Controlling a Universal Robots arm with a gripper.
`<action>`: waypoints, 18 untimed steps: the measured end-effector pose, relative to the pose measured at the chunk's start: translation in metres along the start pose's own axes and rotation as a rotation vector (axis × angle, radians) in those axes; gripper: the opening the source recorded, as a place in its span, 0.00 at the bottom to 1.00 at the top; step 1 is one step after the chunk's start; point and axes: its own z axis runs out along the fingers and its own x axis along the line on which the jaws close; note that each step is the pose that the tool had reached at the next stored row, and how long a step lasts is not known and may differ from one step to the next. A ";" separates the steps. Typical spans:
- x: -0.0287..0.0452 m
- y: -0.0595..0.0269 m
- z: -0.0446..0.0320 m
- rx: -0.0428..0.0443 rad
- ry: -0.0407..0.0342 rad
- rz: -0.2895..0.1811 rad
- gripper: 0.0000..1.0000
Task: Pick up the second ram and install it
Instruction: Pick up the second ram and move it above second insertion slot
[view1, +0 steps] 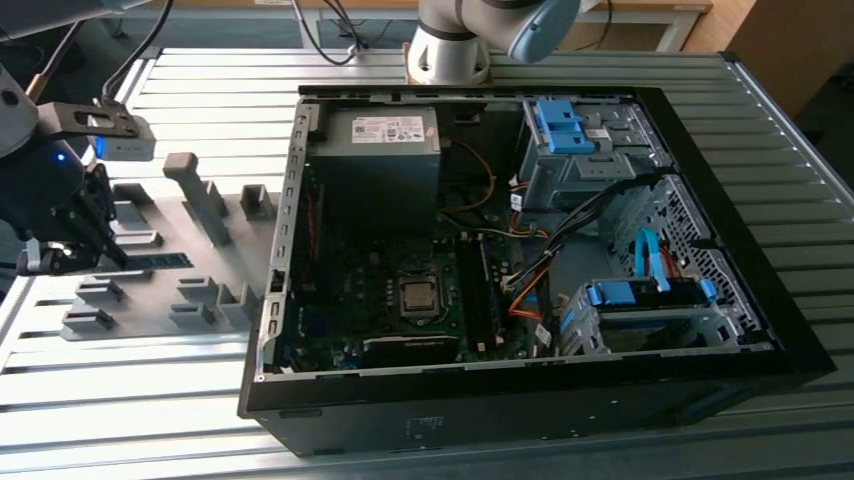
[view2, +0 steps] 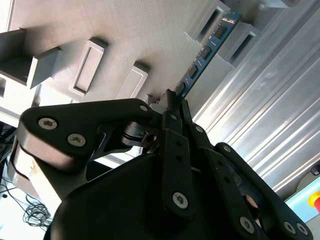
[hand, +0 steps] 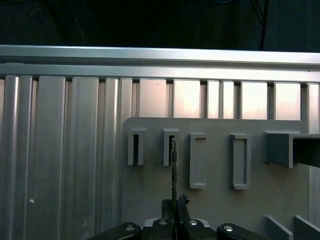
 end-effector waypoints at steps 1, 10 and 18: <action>0.0000 0.0000 -0.0001 0.0000 0.0000 0.000 0.14; 0.0000 0.0000 -0.0016 0.0000 0.0000 0.000 0.14; -0.0001 0.0000 -0.0054 0.0001 -0.0001 0.000 0.14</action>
